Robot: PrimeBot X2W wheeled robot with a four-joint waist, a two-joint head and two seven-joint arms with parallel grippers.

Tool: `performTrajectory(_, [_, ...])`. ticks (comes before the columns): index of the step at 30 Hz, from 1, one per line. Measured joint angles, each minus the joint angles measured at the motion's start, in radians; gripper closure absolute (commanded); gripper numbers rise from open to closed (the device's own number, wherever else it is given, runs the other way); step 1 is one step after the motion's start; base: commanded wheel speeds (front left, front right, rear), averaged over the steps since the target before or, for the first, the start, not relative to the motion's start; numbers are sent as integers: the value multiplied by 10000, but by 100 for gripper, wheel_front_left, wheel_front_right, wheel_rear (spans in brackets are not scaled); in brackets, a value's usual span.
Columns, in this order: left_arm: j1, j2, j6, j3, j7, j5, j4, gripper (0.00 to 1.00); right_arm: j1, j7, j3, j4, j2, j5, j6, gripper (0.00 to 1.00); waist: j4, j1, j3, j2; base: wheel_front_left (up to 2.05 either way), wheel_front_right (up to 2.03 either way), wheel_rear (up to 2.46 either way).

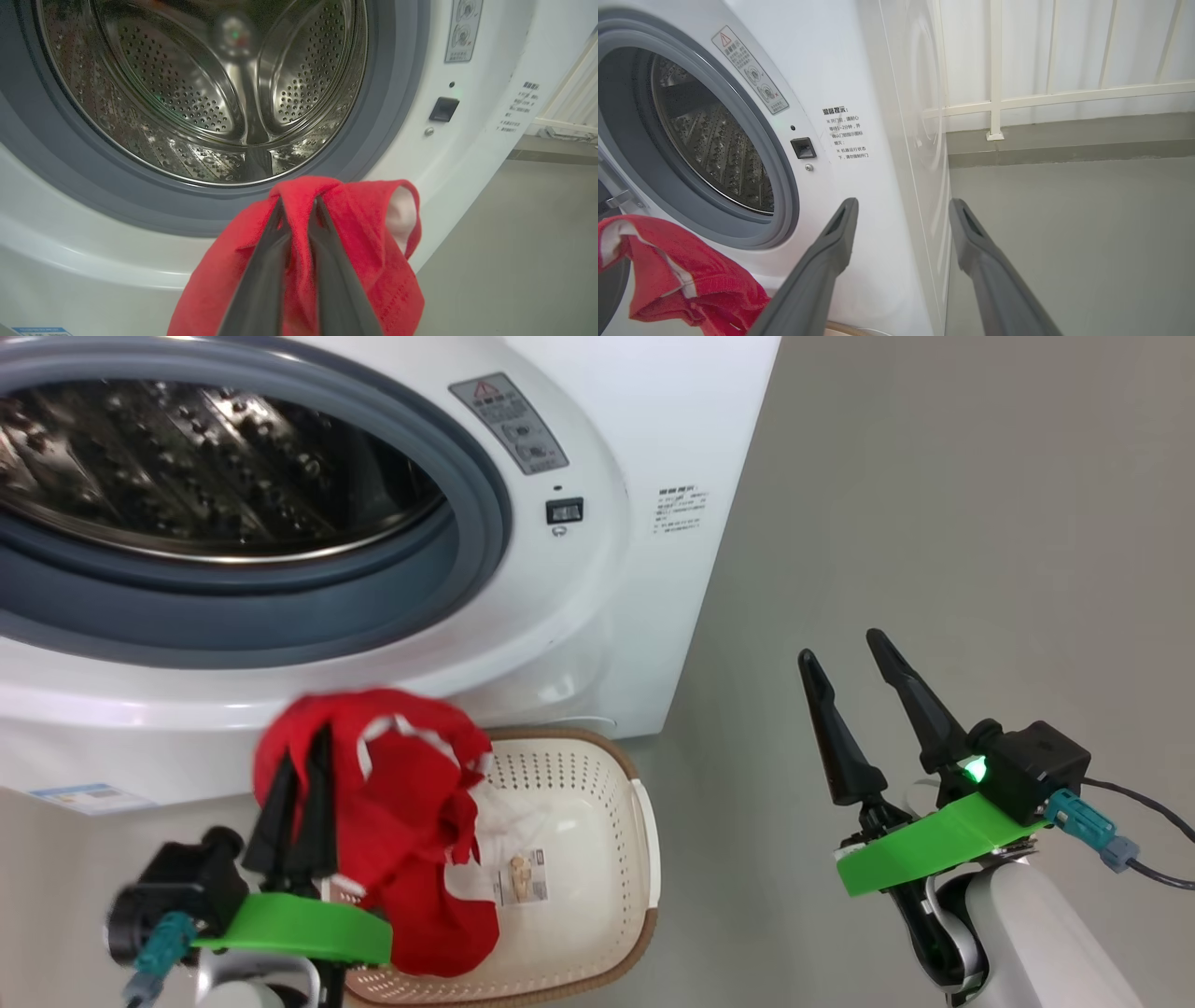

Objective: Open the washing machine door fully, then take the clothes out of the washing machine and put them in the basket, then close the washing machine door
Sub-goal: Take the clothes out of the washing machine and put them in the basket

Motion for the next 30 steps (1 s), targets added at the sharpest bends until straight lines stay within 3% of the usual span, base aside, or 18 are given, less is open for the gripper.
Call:
performTrajectory(8, [-1216, -44, -652, 153, -84, -892, 3802, 100, -298, -2, 25, 4, 2, -8, 0, 0, -183, 0, 647, 0, 0, 0, 0])
performTrajectory(16, [-2528, -115, -1095, 531, -86, -1499, 6577, 100, -781, 0, 228, -8, 2, -92, 0, 0, -496, 0, 1358, 0, 0, 0, 0])
performTrajectory(21, [-3577, -150, -1172, -25, 10, -2176, 8811, 100, -1105, 0, 337, -33, 2, -100, 0, 0, -702, 0, 1923, -1, 0, 0, 0])
performTrajectory(30, [-4761, 36, -1179, -1214, 907, -2947, 10427, 100, -1481, -2, 357, -165, 6, -33, 0, 0, -1148, 0, 2891, -1, 0, 0, 0])
